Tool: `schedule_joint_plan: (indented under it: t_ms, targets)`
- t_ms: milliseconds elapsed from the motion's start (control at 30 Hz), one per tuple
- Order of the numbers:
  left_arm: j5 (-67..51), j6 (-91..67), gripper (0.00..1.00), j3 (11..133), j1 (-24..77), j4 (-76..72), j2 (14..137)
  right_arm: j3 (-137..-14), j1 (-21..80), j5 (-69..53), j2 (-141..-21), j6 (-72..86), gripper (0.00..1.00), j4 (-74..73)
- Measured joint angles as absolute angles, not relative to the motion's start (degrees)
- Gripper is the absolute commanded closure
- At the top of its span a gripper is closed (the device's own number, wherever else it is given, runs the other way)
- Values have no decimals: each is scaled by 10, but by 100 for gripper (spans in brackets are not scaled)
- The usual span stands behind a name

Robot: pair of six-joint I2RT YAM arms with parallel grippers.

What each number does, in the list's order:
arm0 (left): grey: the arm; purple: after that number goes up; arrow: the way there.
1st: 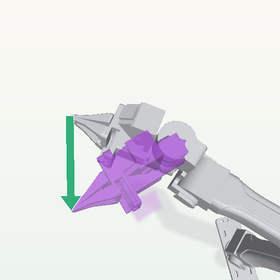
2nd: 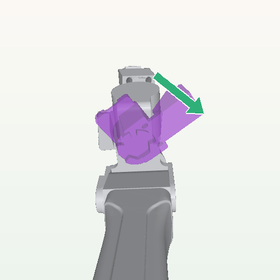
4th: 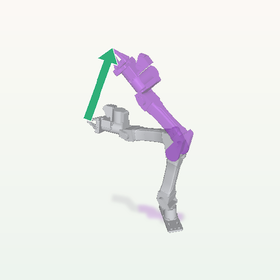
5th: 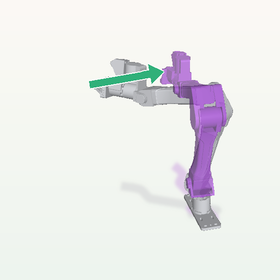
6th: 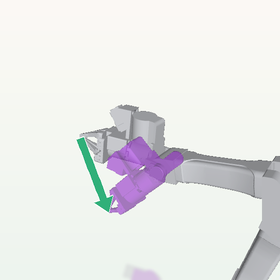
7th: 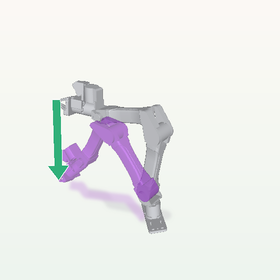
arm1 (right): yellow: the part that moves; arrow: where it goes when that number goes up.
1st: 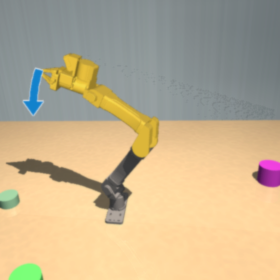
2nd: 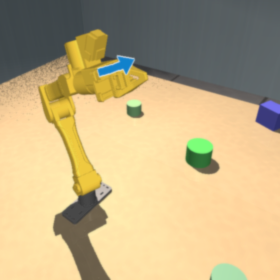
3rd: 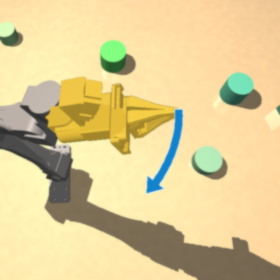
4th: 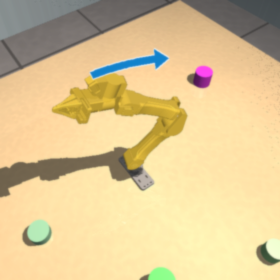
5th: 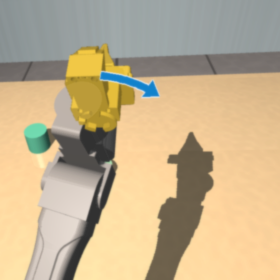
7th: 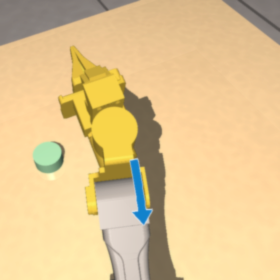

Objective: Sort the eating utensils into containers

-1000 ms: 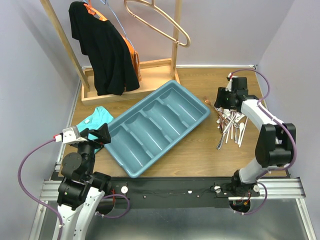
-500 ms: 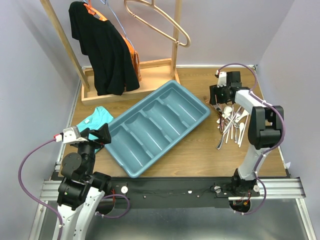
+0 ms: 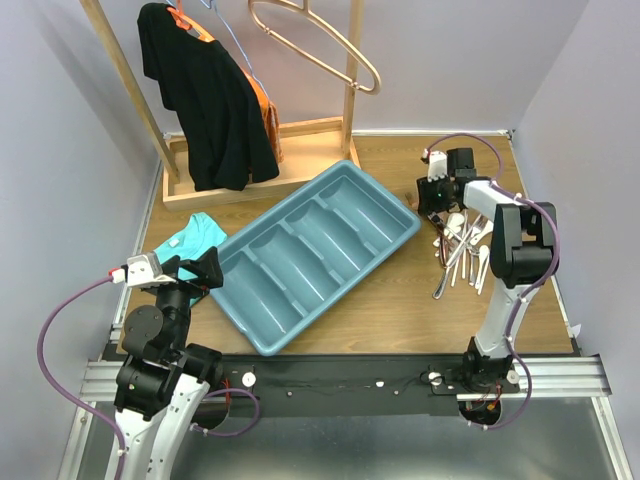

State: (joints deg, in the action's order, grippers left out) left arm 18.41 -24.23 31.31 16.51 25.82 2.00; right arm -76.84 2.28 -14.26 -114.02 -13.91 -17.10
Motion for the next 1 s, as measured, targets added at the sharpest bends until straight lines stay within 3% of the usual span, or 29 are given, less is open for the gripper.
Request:
schedule_joint_plan:
  t_ms: [67,100,700,1000]
  targets:
    - [183,-242,1,313,165,258,20,-761,23,-143,-1139,-145,79,-165]
    - [183,-241,1,313,165,258,20,-758,23,-143,-1138,-149,83,-161]
    - [182,-238,1,313,165,258,20,-721,23,-143,-1003,-135,86,-110]
    - [180,-238,1,313,165,258,20,-721,23,-210,-929,-60,86,-72]
